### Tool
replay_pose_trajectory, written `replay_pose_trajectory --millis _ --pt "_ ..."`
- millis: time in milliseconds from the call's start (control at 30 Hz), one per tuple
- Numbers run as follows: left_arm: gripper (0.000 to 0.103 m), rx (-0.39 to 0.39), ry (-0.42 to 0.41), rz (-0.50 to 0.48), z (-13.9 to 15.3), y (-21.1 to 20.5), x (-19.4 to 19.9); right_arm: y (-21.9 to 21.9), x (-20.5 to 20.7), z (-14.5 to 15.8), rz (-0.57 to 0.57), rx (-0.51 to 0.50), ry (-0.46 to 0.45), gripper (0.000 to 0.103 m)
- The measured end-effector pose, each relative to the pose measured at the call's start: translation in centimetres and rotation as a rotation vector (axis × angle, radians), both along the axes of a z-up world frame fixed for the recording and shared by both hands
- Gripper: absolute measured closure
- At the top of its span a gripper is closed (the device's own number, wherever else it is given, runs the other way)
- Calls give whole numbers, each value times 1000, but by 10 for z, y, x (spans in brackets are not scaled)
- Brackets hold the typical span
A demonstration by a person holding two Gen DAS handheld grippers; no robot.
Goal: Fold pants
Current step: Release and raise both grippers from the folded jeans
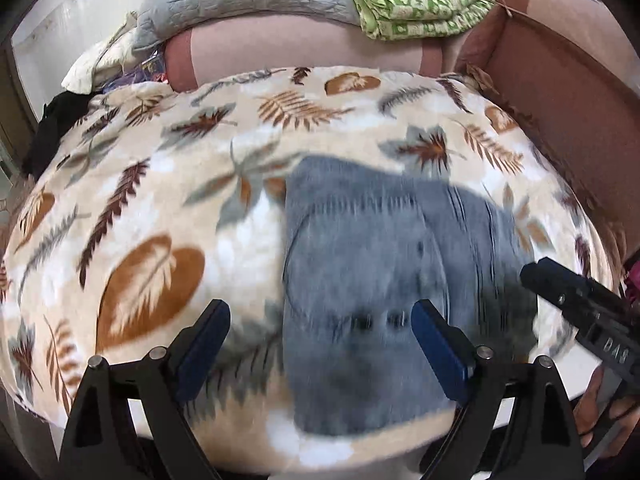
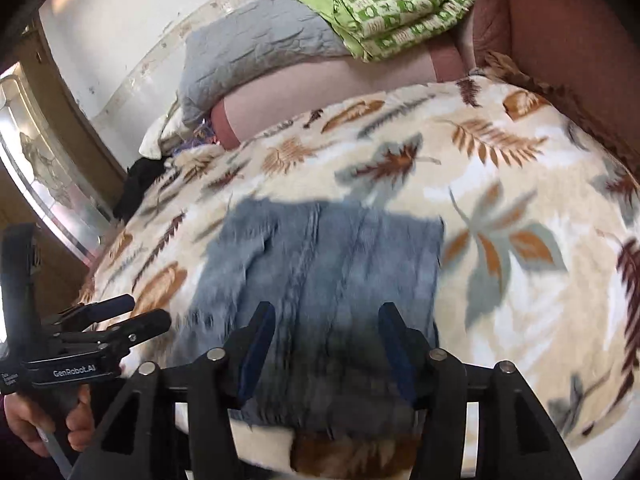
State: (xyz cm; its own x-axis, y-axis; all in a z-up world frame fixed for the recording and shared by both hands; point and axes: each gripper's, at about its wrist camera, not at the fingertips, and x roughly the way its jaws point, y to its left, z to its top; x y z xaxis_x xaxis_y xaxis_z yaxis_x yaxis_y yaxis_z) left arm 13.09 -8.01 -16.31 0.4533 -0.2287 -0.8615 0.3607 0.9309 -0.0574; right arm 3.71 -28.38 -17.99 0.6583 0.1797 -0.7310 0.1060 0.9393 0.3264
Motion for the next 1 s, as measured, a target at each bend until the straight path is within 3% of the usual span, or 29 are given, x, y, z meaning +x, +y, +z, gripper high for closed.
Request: replay_pose_trajectory --millis 67,267,433,500,567,667,867,1000 --pt "11 1 5 -7 -4 -16 18 -2 18 3 -3 -19 -2 45" --pt "11 56 133 6 -42 -57 64 -18 73 -14 -43 4 43 45" --pt "7 104 119 -8 -67 -69 69 -23 96 -40 -28 19 117 45" --pt "3 116 113 -17 -73 -70 70 -33 100 -56 -40 94 173 43" --pt "0 116 116 -9 -78 -70 72 -42 101 -62 -48 150 182 42" --pt "0 111 138 -11 -86 -71 79 -43 102 -67 -26 147 182 41" --pt "0 88 137 15 -63 -56 63 -34 90 -59 13 78 144 40" --pt "0 69 19 32 -24 -35 32 -22 63 -42 19 -34 80 40"
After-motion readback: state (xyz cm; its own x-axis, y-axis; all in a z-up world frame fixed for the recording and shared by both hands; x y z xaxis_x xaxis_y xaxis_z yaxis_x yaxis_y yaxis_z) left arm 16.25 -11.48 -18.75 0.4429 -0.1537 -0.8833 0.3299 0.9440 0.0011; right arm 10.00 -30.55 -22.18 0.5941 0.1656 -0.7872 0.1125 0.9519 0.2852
